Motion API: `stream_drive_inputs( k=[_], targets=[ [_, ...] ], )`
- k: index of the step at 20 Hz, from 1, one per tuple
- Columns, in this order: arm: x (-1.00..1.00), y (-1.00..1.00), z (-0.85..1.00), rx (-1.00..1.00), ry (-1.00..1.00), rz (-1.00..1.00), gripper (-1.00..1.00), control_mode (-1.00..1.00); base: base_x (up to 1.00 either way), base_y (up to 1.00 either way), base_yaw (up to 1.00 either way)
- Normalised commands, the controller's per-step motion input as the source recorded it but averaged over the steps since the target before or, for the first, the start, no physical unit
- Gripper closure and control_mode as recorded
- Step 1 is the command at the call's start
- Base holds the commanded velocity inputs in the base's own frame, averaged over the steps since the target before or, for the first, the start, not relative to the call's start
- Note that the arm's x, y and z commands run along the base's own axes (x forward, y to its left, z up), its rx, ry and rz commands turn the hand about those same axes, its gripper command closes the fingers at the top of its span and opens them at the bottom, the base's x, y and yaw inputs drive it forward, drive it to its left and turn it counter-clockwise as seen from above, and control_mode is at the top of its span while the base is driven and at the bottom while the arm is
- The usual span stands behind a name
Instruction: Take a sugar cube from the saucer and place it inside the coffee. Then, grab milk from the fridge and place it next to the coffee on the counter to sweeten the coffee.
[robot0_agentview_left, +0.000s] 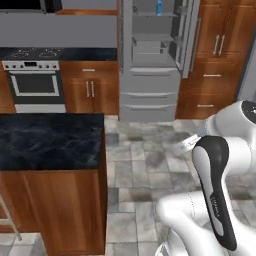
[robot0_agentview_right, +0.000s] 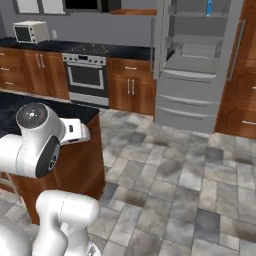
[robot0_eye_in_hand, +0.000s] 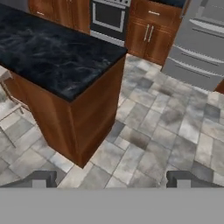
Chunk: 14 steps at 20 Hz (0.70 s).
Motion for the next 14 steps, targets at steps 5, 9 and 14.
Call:
stream_drive_inputs(
  k=[5,9,14],
  targets=[
    [0.00,0.00,0.00,0.00,0.00,0.00,-1.00,1.00,1.00,-0.26,-0.35],
    [0.00,0.00,0.00,0.00,0.00,0.00,-1.00,1.00,1.00,-0.01,-0.30],
    [0.00,0.00,0.00,0.00,0.00,0.00,-1.00,1.00,1.00,0.00,-0.28]
  ],
)
